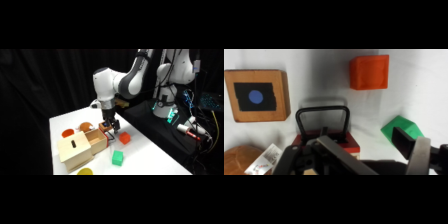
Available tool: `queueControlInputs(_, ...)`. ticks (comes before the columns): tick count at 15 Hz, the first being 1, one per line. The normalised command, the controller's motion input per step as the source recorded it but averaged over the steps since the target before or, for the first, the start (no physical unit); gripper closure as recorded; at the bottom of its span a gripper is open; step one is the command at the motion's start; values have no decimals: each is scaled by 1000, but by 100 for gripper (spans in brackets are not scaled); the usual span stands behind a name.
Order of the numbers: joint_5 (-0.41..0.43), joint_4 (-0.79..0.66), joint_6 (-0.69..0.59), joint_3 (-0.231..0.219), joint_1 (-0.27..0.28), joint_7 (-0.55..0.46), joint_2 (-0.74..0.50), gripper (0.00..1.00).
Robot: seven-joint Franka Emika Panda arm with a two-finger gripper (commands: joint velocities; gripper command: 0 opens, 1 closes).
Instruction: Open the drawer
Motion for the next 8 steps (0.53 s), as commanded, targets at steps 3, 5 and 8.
queueControlInputs(3,-183,113,-413,-156,175,155,-335,0)
queueControlInputs(5,-160,161,-394,-127,148,171,-254,0)
queueControlInputs(8,-35,223,-422,-91,115,118,-140,0)
